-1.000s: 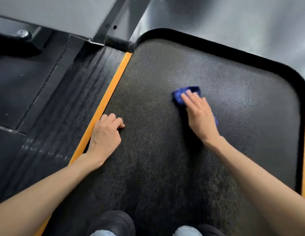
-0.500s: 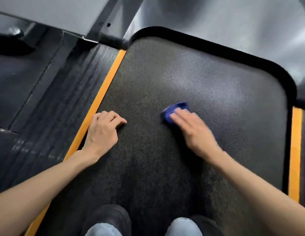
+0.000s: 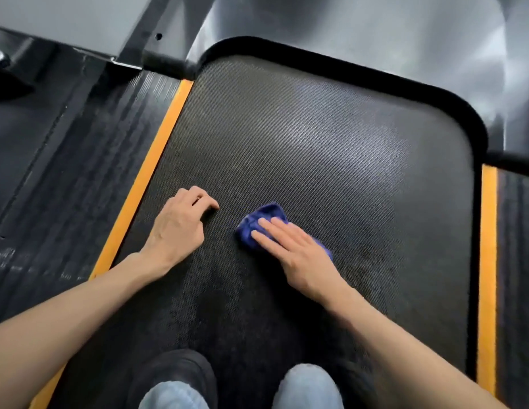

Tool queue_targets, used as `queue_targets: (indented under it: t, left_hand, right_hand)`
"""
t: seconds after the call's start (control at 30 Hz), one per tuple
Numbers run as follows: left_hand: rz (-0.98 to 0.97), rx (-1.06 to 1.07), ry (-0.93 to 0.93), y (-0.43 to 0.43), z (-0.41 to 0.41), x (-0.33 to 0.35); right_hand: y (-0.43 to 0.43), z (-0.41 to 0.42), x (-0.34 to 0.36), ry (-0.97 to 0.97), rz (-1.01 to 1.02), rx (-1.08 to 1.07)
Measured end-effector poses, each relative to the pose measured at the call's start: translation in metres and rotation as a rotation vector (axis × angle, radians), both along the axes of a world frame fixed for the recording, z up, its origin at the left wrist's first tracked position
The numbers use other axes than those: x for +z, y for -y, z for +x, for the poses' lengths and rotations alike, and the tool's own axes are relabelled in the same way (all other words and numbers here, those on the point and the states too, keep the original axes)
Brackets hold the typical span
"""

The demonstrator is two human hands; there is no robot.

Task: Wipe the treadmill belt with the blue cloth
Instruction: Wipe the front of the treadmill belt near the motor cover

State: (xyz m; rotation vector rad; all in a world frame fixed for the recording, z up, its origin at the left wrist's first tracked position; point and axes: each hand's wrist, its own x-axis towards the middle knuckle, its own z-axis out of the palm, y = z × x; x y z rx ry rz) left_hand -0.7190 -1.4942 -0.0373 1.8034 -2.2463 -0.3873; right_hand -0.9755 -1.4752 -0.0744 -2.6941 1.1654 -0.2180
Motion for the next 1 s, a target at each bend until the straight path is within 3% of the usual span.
queue_targets:
  t: [0.1, 0.17, 0.23, 0.3, 0.37, 0.43, 0.5, 0.57, 0.7, 0.8, 0.87, 1.0]
  left_hand:
    - [0.001, -0.008, 0.058, 0.004, -0.003, 0.004]
    - [-0.008, -0.049, 0.111, 0.006, -0.004, 0.006]
    - [-0.004, -0.079, 0.135, 0.009, -0.003, 0.008]
    - [0.008, -0.094, 0.148, 0.011, -0.001, 0.008]
    - [0.0, -0.103, 0.17, 0.012, -0.001, 0.008]
    - [-0.025, -0.118, 0.173, 0.011, -0.002, 0.006]
    - [-0.041, -0.097, 0.148, 0.008, -0.001, 0.003]
    - [-0.049, -0.062, 0.121, 0.005, -0.002, 0.003]
    - [-0.052, -0.052, 0.117, 0.003, -0.004, 0.002]
    - [-0.07, -0.08, 0.124, 0.004, -0.002, 0.002]
    - [-0.076, -0.082, 0.128, 0.005, -0.001, 0.0]
    - [-0.095, -0.048, 0.121, 0.01, -0.002, -0.005]
  right_hand:
    - [0.041, -0.074, 0.001, 0.038, -0.023, -0.511]
    - [0.053, -0.077, 0.003, 0.088, -0.036, -0.885]
    - [0.047, -0.036, 0.003, 0.117, -0.057, -1.004]
    - [0.021, 0.023, 0.001, 0.144, -0.048, -0.788]
    - [-0.018, 0.072, 0.001, 0.121, 0.031, -0.425]
    - [-0.042, 0.084, 0.002, 0.073, 0.06, -0.12]
    - [-0.033, 0.054, -0.002, 0.032, 0.025, 0.028]
    - [-0.009, 0.008, -0.002, 0.044, 0.007, -0.148]
    - [0.038, -0.075, 0.003, 0.109, -0.012, -0.803]
    - [0.047, -0.04, 0.004, 0.168, -0.051, -1.103]
    - [0.031, 0.017, 0.004, 0.189, -0.057, -0.945]
    - [-0.018, 0.094, 0.001, 0.177, 0.095, -0.269]
